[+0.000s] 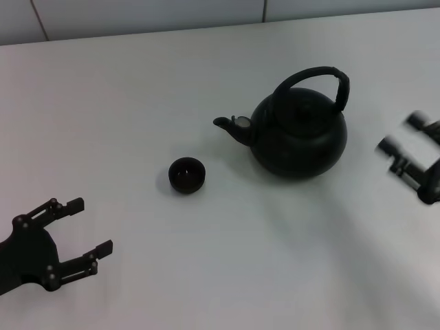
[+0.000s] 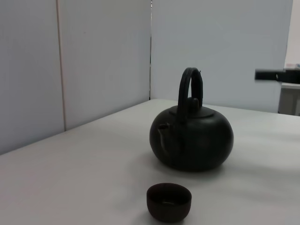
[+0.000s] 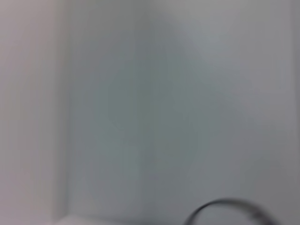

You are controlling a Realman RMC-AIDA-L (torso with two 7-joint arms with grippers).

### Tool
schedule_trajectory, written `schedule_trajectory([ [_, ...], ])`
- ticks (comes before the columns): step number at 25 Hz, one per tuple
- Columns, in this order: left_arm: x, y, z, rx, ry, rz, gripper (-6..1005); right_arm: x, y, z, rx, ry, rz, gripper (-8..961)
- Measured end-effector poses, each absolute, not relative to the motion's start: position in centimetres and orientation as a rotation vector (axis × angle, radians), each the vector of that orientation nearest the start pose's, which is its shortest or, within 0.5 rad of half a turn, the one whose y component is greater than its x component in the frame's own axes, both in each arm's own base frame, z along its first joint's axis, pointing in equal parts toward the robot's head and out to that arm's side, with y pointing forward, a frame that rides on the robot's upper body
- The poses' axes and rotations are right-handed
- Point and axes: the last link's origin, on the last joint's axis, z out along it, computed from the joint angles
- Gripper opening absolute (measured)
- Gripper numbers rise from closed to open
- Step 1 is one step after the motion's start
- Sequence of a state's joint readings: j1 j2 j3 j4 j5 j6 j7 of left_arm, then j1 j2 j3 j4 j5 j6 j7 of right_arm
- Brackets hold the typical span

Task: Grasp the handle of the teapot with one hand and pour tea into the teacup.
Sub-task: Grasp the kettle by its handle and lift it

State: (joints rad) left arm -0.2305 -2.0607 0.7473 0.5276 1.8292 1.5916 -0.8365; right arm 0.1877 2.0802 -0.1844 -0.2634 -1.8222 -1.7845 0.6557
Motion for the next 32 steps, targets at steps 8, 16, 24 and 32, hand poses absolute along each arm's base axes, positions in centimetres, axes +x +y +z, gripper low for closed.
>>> schedule_trajectory([
  [8, -33.6, 23.4, -0.8, -2.586, -0.357, -0.698, 864, 34.4, 20.4, -3.0, -1.645, 0.521, 0.852, 675],
  [16, -33.4, 23.4, -0.7, -2.584, -0.353, -0.711, 864, 34.1, 21.8, -3.9, -1.661, 0.557, 0.828, 675],
  [24, -33.5, 23.4, -0.6, -2.574, -0.358, -0.714, 864, 33.1, 25.3, -4.2, -1.727, 0.530, 0.812, 675],
  [32, -33.6, 23.3, -0.5, -2.562, -0.368, -0.722, 863, 33.1, 27.4, -4.1, -1.734, 0.532, 0.761, 675],
])
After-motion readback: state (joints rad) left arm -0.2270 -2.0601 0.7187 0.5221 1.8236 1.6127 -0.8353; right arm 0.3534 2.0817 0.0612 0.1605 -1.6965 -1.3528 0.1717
